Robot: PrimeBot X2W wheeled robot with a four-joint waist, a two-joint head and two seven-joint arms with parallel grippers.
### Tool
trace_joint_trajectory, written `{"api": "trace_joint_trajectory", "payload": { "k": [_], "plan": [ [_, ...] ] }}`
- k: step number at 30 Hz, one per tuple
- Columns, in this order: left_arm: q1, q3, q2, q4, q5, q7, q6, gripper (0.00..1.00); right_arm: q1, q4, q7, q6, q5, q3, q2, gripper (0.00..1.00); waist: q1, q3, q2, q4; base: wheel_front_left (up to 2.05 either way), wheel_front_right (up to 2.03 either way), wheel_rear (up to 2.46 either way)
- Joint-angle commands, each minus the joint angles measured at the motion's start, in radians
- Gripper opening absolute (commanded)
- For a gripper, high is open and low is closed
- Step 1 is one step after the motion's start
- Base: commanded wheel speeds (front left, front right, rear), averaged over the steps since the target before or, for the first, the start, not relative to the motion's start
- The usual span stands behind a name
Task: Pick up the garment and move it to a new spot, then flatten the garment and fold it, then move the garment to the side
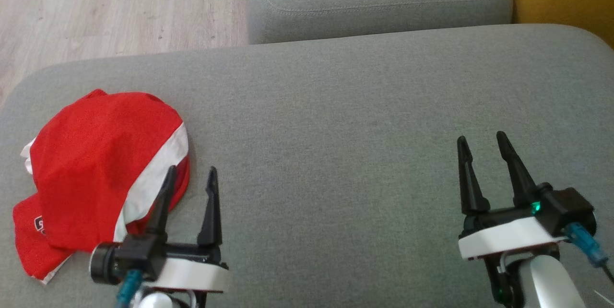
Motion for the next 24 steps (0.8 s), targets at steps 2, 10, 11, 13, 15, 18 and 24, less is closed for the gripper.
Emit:
{"api": "trace_joint_trajectory", "payload": {
  "k": [2,10,11,13,15,18,24],
  "plan": [
    [-0.046,0.002,0.021,-0.026,0.056,-0.018,0.021,1.0,-0.04,-0.037,-0.021,-0.001,-0.061,0.03,-0.008,1.0,0.0,-0.001,0.0,-0.001,0.0,0.0,0.0],
    [-0.056,-0.047,0.036,-0.033,0.139,-0.042,0.07,1.0,-0.041,-0.048,-0.044,-0.001,-0.174,0.037,-0.008,1.0,0.0,0.001,0.0,-0.002,0.0,0.0,0.0],
    [-0.055,-0.046,0.032,-0.04,0.133,-0.045,0.071,1.0,-0.041,-0.05,-0.047,-0.001,-0.18,0.04,-0.009,1.0,0.0,0.001,0.0,-0.002,0.0,0.0,0.0],
    [-0.055,-0.047,0.028,-0.058,0.127,-0.051,0.059,1.0,-0.04,-0.054,-0.053,-0.001,-0.193,0.043,-0.009,1.0,0.0,0.002,0.0,-0.001,0.0,0.0,0.0],
    [-0.05,-0.041,0.022,-0.075,0.125,-0.057,0.05,1.0,-0.035,-0.05,-0.059,-0.001,-0.176,0.044,-0.009,1.0,0.0,0.001,0.0,0.0,0.0,0.0,0.0],
    [-0.034,-0.014,0.007,-0.092,0.12,-0.065,0.036,1.0,-0.027,-0.044,-0.068,-0.001,-0.116,0.042,-0.009,1.0,0.0,0.001,0.0,0.002,0.0,0.0,0.0],
    [0.001,0.064,-0.039,-0.09,0.083,-0.077,-0.01,1.0,-0.008,-0.001,-0.079,-0.001,0.045,0.048,-0.009,1.0,0.0,-0.002,0.0,0.003,0.0,0.0,0.0]
  ]
}}
